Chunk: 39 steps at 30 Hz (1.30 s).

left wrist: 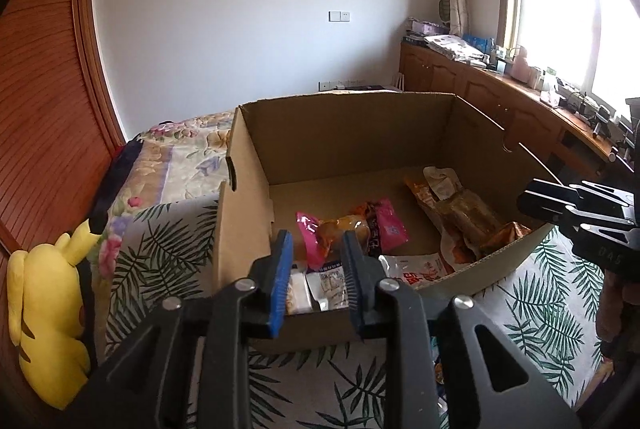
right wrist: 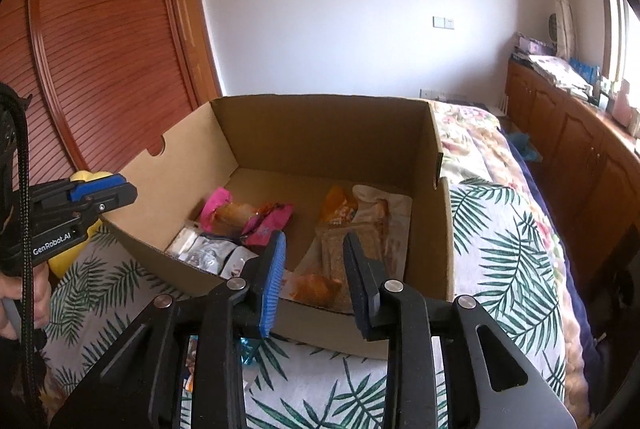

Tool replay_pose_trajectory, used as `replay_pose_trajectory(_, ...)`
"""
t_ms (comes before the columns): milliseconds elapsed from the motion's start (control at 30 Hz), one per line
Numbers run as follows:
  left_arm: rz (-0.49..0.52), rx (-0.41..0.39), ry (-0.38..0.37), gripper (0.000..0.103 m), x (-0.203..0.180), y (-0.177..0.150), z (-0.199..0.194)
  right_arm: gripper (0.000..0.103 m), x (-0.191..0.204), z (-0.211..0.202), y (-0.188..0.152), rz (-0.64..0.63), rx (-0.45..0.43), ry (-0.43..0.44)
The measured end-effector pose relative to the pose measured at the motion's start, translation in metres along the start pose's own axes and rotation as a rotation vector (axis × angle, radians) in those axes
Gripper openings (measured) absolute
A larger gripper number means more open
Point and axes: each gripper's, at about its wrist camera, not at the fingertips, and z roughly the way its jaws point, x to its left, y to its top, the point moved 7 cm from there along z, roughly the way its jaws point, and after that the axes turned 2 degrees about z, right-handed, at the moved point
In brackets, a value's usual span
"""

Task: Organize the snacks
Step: 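Open the right tool to drop the orange packet into the box while the left tool drops the white packet, then withdraw both tools from the box toward the teal and silver packets on the bed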

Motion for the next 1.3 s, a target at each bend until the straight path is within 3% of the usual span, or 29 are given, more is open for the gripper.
replay_pose_trajectory(300,0.003,-0.024,-0.033,0.045,-0.012,-0.002,-0.013,0.036,0.001,-0.008,-0.003,-0.008,-0.014,-0.003)
replay_pose_trajectory(500,0.055,-0.049,-0.037,0.046,-0.029,-0.007,-0.027,0.037,0.001,-0.021,-0.006,-0.015,-0.045,-0.005)
replay_pose_trajectory(1000,0.073,-0.095,-0.100,0.048,-0.056,-0.037,-0.063,0.038,0.017,-0.063,-0.038,-0.048,-0.082,0.059)
replay_pose_trajectory(1300,0.101,-0.030,-0.123,0.050,-0.081,-0.075,-0.047,0.044,0.023,-0.061,-0.082,-0.057,-0.044,0.054)
